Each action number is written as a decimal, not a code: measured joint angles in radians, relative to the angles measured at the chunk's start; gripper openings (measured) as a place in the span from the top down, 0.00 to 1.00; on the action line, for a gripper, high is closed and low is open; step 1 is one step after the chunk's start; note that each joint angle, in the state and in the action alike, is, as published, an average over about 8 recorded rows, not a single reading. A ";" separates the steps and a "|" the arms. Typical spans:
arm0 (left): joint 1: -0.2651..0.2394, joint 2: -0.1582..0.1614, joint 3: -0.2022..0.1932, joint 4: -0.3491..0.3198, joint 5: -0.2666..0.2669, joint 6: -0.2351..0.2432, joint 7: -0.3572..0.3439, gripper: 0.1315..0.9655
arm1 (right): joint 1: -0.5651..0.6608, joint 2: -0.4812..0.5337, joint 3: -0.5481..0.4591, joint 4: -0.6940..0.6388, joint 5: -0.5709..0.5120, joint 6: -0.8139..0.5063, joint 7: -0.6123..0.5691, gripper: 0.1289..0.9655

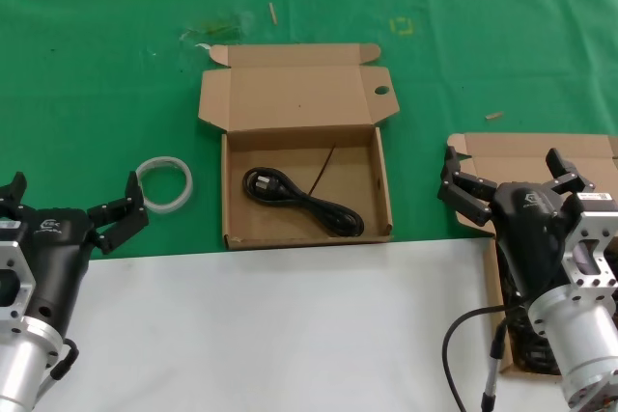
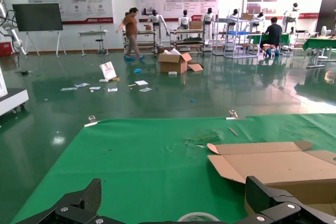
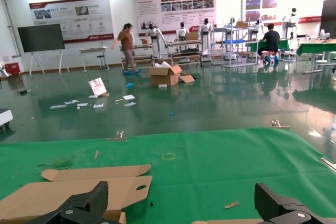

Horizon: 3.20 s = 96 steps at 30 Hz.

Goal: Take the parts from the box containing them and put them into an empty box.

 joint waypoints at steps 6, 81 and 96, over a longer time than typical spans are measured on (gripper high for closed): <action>0.000 0.000 0.000 0.000 0.000 0.000 0.000 0.00 | 0.000 0.000 0.000 0.000 0.000 0.000 0.000 0.00; 0.000 0.000 0.000 0.000 0.000 0.000 0.000 0.00 | 0.000 0.000 0.000 0.000 0.000 0.000 0.000 0.00; 0.000 0.000 0.000 0.000 0.000 0.000 0.000 0.00 | 0.000 0.000 0.000 0.000 0.000 0.000 0.000 0.00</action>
